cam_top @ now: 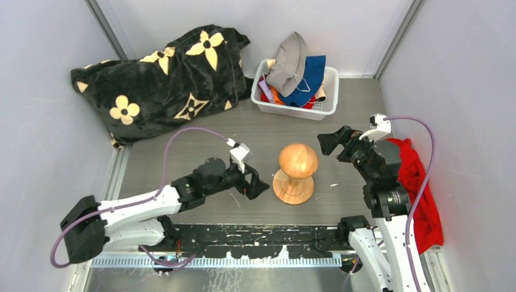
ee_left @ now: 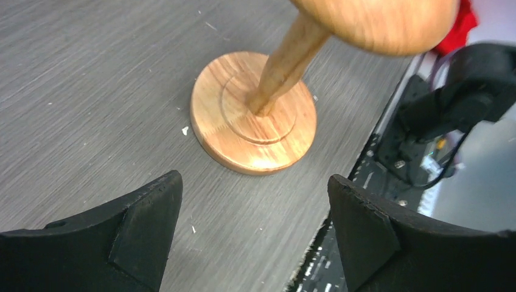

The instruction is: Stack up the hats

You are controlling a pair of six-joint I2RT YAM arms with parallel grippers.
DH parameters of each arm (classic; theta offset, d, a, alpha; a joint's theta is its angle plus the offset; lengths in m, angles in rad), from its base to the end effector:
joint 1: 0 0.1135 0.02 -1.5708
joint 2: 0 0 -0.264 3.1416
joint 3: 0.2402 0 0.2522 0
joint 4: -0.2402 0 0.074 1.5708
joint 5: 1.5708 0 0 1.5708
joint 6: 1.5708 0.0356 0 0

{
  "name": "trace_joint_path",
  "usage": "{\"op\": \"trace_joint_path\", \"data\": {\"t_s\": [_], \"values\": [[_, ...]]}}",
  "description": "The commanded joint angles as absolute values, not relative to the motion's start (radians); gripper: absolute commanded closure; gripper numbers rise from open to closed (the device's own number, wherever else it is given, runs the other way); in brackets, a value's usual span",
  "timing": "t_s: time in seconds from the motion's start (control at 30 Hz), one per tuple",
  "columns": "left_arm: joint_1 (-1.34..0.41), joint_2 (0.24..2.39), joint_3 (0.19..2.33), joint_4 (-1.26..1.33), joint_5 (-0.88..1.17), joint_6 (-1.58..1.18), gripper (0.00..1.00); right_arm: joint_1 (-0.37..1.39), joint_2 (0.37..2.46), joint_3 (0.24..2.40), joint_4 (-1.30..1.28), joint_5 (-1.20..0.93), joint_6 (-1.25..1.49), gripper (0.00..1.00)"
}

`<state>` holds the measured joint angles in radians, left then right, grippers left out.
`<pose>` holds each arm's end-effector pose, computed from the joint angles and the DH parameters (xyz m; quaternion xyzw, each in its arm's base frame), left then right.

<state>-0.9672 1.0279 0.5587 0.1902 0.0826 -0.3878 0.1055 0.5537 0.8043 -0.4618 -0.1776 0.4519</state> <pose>0.1307 -0.1947 0.2521 0.2517 0.7575 -0.4027 0.4479 0.1231 0.0194 0.3483 0.0786 0.7727 0.2386 0.5830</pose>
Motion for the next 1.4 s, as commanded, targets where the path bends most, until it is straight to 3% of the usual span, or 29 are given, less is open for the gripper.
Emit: {"op": "trace_joint_path", "data": {"t_s": [0.0,0.6,1.1,1.27,1.37], "values": [[-1.062,1.171,0.558,0.461,-0.039,-0.254,0.11,0.110,0.576,0.847,-0.344,-0.150,0.449,0.00],[-1.211,1.774,0.534,1.426,-0.207,0.012,0.10,0.110,0.651,0.813,-0.222,-0.092,0.443,0.00],[-1.264,1.927,0.691,1.431,-0.389,0.159,0.12,0.110,0.683,0.784,-0.146,-0.056,0.432,0.00],[-1.261,1.947,0.714,1.431,-0.448,0.172,0.33,0.110,0.692,0.788,-0.141,-0.054,0.431,0.00],[-1.254,1.957,0.719,1.431,-0.474,0.177,0.37,0.110,0.691,0.787,-0.139,-0.055,0.431,0.00]]}}
